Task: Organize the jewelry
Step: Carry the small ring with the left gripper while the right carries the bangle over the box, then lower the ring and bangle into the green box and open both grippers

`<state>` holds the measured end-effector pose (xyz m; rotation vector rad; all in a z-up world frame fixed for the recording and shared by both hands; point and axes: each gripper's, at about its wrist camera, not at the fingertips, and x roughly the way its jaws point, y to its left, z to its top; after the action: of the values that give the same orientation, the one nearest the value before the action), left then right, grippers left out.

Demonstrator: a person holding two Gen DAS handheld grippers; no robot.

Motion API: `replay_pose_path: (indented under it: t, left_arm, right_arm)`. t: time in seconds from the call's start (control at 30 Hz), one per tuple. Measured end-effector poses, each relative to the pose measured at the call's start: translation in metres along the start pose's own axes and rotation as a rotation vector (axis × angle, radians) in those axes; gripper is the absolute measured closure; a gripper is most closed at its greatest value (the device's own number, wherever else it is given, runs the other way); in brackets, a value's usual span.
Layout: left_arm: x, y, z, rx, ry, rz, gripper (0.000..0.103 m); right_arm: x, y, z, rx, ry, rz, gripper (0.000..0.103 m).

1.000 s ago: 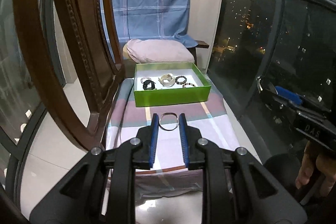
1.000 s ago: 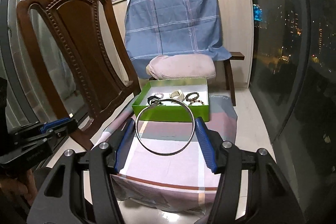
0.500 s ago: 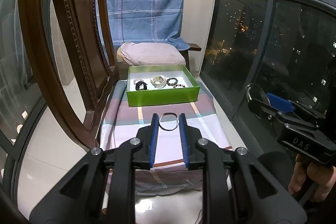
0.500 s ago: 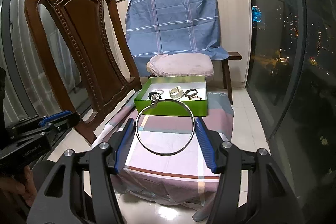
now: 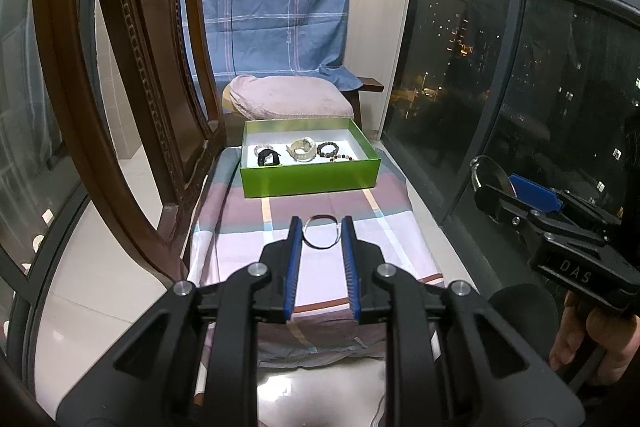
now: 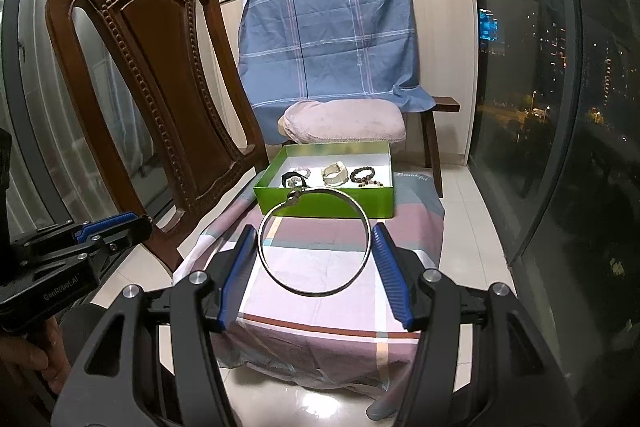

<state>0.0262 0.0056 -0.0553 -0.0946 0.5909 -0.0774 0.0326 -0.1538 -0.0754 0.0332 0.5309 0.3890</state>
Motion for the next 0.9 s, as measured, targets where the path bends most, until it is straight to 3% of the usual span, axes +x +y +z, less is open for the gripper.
replay_pose_path:
  t: [0.13,0.23,0.4,0.5,0.63,0.77,0.9]
  left_arm:
    - [0.008,0.002,0.000,-0.010,0.020,-0.013,0.083]
    - [0.018,0.004,0.016,-0.005,0.022,-0.033,0.083]
    - [0.053,0.009,0.094,0.013,-0.043,-0.051,0.083]
    - [0.097,0.010,0.138,0.014,-0.024,-0.081,0.083]
    - [0.189,0.014,0.172,0.001,0.078,-0.092,0.083]
    - [0.299,0.027,0.161,-0.016,0.241,-0.048,0.083]
    - [0.359,0.034,0.138,-0.029,0.337,-0.035,0.083]
  right_arm:
    - [0.011,-0.002,0.002,-0.003,0.010,0.004,0.045]
    - [0.022,-0.008,0.023,-0.009,-0.013,0.031,0.045]
    - [0.067,-0.017,0.089,-0.047,-0.067,0.043,0.045]
    - [0.127,-0.028,0.130,-0.044,-0.046,0.054,0.045]
    - [0.216,-0.049,0.147,-0.044,0.050,0.028,0.045]
    - [0.308,-0.074,0.134,-0.008,0.187,-0.025,0.045]
    - [0.367,-0.084,0.117,-0.004,0.277,-0.057,0.045]
